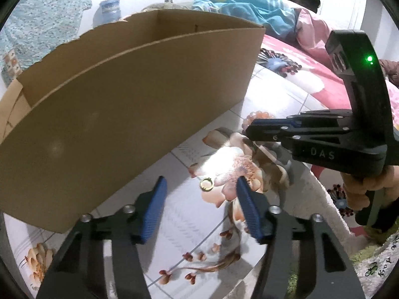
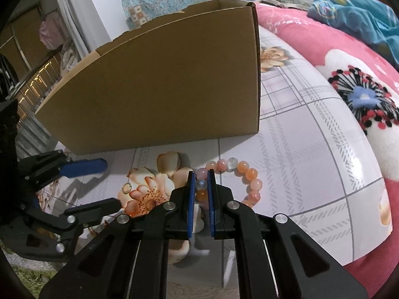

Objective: Organize jewelry
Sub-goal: 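Close the left tool on the small gold ring while the right tool holds the bracelet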

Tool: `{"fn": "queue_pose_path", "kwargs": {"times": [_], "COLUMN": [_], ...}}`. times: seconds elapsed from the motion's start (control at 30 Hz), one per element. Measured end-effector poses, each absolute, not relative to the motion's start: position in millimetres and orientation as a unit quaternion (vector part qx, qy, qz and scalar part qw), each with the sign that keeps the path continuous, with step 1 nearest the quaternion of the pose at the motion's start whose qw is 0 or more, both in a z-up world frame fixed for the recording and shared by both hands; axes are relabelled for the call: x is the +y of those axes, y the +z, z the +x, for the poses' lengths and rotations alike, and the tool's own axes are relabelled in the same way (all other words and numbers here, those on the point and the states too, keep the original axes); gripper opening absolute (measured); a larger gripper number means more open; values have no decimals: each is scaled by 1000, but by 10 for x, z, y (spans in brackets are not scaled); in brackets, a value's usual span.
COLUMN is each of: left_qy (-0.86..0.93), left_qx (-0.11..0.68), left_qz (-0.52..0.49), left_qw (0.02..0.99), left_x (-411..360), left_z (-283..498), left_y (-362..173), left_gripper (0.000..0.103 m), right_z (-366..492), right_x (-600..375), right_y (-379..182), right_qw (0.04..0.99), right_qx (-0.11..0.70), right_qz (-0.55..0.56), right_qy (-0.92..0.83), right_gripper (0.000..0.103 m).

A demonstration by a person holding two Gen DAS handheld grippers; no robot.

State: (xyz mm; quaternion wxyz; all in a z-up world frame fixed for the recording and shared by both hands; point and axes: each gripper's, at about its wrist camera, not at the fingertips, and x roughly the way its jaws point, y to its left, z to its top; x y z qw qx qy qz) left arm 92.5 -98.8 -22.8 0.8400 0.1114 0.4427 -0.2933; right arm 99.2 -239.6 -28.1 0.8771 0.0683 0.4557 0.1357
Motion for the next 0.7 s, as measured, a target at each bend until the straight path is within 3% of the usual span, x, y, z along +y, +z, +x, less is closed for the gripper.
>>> {"fn": "queue_pose_path", "kwargs": {"times": [0.23,0.7], "left_qy": [-298,-288], "left_qx": [456,438], "left_qz": [115,160], "left_qw": [831,836], "left_x": [-1046,-1173], "left_z": [962,922], "left_y": [-298,-317], "left_gripper": [27,12], "right_z": [977,977], "right_x": [-2422,-2423], "right_y": [-275,-256], "right_qw": [876,877], "right_qx": [455,454], "right_qz": [71,73], "right_qy": [141,142], "right_gripper": [7,7]}}
